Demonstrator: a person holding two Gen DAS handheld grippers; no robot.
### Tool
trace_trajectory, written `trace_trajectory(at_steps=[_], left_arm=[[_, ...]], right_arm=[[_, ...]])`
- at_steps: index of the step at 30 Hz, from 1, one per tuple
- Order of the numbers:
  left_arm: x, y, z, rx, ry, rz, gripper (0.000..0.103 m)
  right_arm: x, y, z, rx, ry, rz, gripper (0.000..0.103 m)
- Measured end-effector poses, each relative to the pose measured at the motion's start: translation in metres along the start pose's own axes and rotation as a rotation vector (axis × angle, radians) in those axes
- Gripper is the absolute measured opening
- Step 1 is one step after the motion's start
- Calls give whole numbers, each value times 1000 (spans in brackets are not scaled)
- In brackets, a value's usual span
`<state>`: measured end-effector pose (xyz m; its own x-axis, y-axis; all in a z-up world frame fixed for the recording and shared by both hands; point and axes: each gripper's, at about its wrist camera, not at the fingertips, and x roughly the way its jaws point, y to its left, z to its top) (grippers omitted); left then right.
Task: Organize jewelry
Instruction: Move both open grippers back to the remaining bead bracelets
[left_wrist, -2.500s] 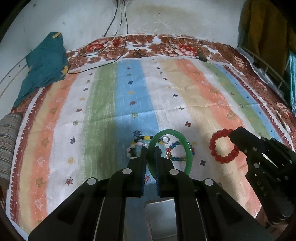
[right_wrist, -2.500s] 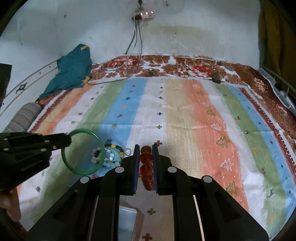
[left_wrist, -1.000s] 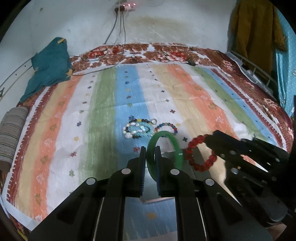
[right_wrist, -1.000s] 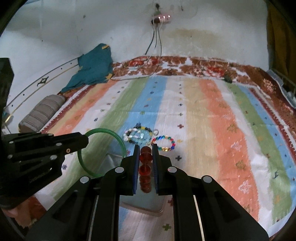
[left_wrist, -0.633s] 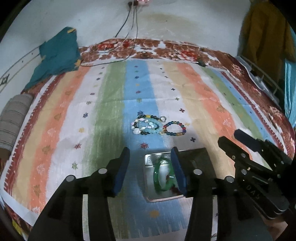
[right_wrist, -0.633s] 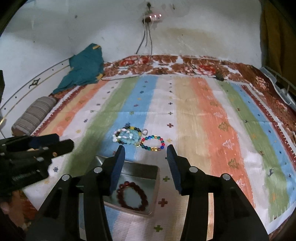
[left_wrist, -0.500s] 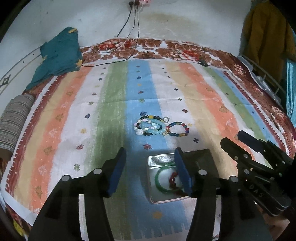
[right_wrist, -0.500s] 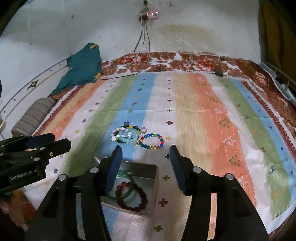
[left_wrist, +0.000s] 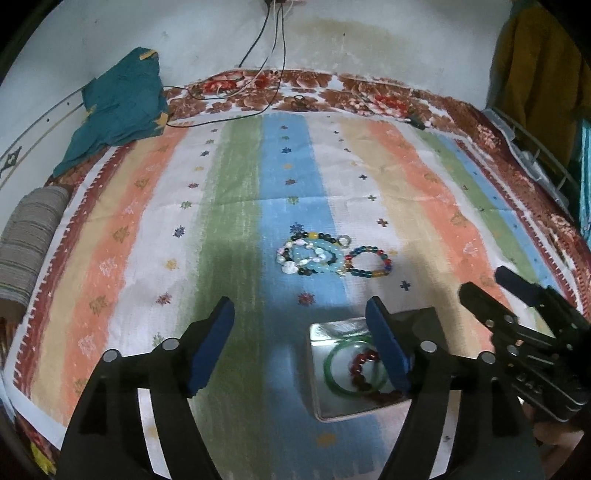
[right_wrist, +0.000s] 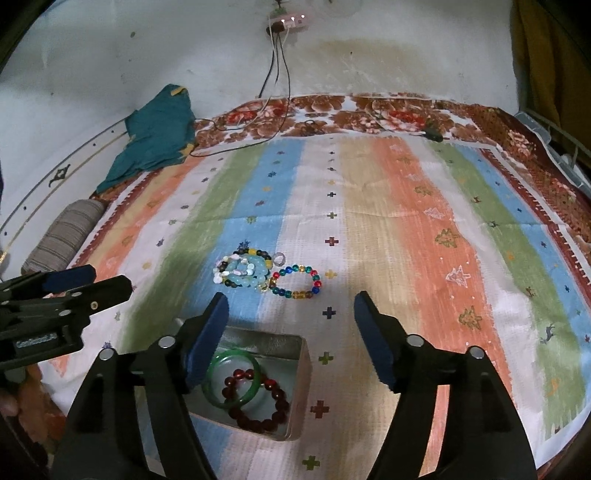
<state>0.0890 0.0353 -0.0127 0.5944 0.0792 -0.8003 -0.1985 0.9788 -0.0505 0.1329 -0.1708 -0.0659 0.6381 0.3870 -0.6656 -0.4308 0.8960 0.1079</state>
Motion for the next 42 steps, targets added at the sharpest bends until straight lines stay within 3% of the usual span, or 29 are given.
trace_trajectory(at_steps=[12,26,42], left_arm=[[18,14,17,12,31,16,77],[58,13,33,18,99,25,78],[90,28,44,-13,141,67,78]], right_arm=[[13,-6,11,30,25,21,82],[42,-11,21,-3,71,-18,86],[66,-13,31,0,118,14,87]])
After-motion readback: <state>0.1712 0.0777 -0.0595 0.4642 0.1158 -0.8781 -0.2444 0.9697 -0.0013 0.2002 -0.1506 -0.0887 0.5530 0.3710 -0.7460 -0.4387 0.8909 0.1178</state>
